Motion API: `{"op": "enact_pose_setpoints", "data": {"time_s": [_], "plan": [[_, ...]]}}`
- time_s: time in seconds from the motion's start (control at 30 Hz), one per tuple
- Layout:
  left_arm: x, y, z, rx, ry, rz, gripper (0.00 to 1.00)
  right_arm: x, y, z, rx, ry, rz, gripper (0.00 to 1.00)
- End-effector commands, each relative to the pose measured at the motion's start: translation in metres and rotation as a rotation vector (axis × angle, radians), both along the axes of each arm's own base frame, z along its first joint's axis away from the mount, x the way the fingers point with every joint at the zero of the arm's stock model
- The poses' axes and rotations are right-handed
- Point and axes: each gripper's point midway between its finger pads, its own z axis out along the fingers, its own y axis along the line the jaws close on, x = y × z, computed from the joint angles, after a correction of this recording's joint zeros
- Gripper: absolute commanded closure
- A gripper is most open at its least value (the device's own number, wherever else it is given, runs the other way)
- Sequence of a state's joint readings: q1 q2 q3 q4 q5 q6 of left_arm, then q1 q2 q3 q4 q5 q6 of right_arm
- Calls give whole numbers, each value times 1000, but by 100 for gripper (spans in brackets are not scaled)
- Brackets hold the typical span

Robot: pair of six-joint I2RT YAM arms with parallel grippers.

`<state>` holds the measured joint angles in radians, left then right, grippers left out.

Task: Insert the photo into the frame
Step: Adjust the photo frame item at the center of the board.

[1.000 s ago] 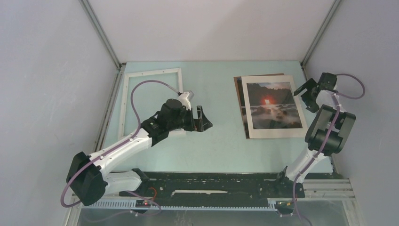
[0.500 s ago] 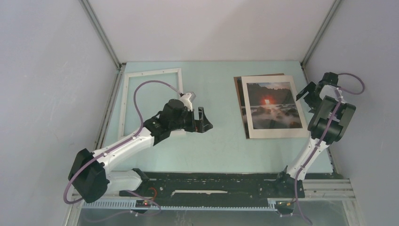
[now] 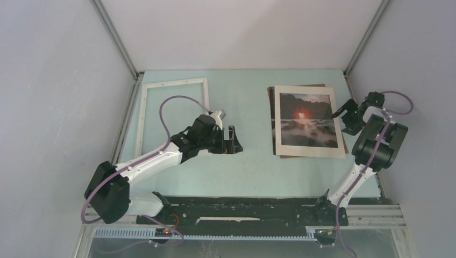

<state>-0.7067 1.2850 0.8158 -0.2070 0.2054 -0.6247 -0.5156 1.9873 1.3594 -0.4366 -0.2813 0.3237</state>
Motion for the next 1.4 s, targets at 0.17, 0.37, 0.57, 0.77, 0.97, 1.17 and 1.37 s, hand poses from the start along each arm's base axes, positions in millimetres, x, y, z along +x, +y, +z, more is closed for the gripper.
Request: {"op": "enact_pose_setpoints", "data": {"time_s": [0.17, 0.37, 0.57, 0.77, 0.97, 1.17, 1.37], "plan": [[32, -17, 13, -40, 12, 90, 1, -31, 71, 25, 142, -92, 48, 8], [66, -62, 10, -155, 95, 99, 7, -40, 98, 20, 136, -88, 101, 8], [115, -86, -13, -78, 35, 124, 12, -45, 99, 20, 117, -92, 93, 9], [152, -91, -33, 103, -45, 97, 10, -52, 90, 13, 79, -96, 45, 8], [168, -99, -32, 143, -64, 65, 10, -59, 106, 15, 156, -118, 44, 13], [166, -101, -43, 127, -9, 71, 10, -70, 106, 29, 50, -148, 43, 11], [159, -101, -62, 99, 78, 124, 10, -61, 107, 21, 43, -141, 69, 12]]}}
